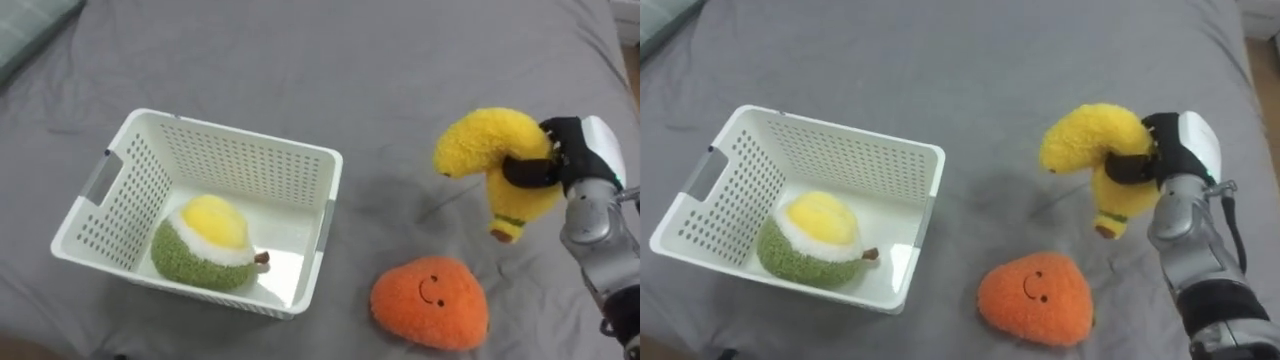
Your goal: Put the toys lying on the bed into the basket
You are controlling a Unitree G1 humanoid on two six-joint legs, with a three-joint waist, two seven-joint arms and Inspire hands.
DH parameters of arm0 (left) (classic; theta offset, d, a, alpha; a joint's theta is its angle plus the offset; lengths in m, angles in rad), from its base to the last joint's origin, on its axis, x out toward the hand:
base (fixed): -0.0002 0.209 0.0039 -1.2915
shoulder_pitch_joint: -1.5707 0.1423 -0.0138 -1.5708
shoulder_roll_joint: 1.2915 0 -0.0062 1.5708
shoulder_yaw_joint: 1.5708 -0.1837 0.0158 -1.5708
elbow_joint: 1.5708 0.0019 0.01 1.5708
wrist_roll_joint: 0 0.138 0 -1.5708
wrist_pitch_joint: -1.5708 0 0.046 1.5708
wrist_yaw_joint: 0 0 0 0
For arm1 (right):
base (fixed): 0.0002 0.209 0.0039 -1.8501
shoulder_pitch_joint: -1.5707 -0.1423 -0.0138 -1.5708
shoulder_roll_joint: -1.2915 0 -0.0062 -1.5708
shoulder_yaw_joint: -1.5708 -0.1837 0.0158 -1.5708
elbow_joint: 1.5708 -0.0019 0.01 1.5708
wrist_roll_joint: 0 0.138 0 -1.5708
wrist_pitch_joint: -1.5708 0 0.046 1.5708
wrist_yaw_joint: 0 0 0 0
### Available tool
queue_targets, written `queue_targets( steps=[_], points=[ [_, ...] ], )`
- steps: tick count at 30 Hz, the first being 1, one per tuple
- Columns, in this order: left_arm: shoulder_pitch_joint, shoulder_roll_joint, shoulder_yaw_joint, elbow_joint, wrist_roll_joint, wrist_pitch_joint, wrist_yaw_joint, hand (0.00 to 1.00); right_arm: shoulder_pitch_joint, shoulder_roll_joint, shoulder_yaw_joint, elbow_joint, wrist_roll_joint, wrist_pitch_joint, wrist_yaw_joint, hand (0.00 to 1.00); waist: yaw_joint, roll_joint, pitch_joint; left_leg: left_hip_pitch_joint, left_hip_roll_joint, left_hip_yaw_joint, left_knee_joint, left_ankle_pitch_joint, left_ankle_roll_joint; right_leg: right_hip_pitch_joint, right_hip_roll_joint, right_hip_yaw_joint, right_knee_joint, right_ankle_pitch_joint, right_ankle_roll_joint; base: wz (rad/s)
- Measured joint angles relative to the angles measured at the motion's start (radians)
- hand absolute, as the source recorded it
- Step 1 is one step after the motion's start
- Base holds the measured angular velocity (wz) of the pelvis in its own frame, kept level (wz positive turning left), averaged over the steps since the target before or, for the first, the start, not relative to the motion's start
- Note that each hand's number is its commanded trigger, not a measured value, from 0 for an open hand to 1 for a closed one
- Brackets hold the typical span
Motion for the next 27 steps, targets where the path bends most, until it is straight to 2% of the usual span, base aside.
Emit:
queue_targets(
  steps=[3, 6, 11, 14, 20, 23, 27],
  points=[
    [0.012, 0.0, 0.003, 0.002, -0.001, 0.003, 0.003, 0.0, 0.063, 0.006, 0.0, -0.134, -0.017, 0.003, 0.002, 1.0, 0.003, 0.002, -0.0003, 0.042, 0.0, 0.009, -0.016, -0.001, 0.0, 0.033, 0.004, 0.014, -0.002, 0.0, 0.001, -0.1],
    [0.033, -0.002, 0.004, -0.004, 0.0, 0.005, 0.004, 0.0, 0.088, 0.018, -0.001, -0.21, -0.065, 0.004, 0.006, 1.0, -0.001, 0.005, 0.0008, 0.07, 0.001, 0.008, -0.016, -0.009, 0.0, 0.061, 0.004, 0.017, -0.004, -0.003, 0.006, -0.04],
    [0.044, -0.013, 0.032, -0.038, 0.013, 0.022, 0.015, 0.0, 0.094, 0.021, -0.006, -0.356, -0.08, 0.011, 0.016, 1.0, -0.003, 0.011, 0.003, 0.077, 0.0, 0.013, -0.016, -0.011, 0.001, 0.068, 0.004, 0.018, -0.004, -0.005, 0.008, 0.0],
    [0.044, -0.023, 0.033, -0.036, 0.019, 0.023, 0.028, 0.0, 0.098, 0.027, -0.005, -0.461, -0.077, 0.015, 0.018, 1.0, -0.002, 0.017, 0.0081, 0.092, -0.001, 0.008, -0.017, -0.017, 0.001, 0.084, 0.004, 0.018, -0.004, -0.012, 0.013, 0.0],
    [0.047, -0.033, 0.038, -0.034, 0.062, 0.03, 0.027, 0.0, 0.097, 0.034, -0.005, -0.588, -0.085, 0.017, 0.041, 1.0, 0.008, 0.015, 0.011, 0.107, -0.002, 0.004, -0.017, -0.029, -0.001, 0.104, 0.005, 0.017, -0.006, -0.022, 0.021, 0.03],
    [0.05, -0.035, 0.062, -0.035, 0.086, 0.043, 0.027, 0.0, 0.097, 0.052, -0.005, -0.63, -0.086, 0.029, 0.059, 1.0, 0.008, 0.015, 0.011, 0.106, -0.003, 0.001, -0.017, -0.033, 0.0, 0.104, 0.005, 0.017, -0.01, -0.023, 0.022, 0.0],
    [0.043, -0.035, 0.077, -0.033, 0.109, 0.059, 0.027, 0.0, 0.091, 0.104, 0.006, -0.65, -0.123, 0.057, 0.073, 1.0, 0.024, 0.014, 0.0104, 0.107, -0.004, -0.001, -0.018, -0.038, 0.001, 0.107, 0.006, 0.017, -0.016, -0.023, 0.023, -0.01]
  ],
)
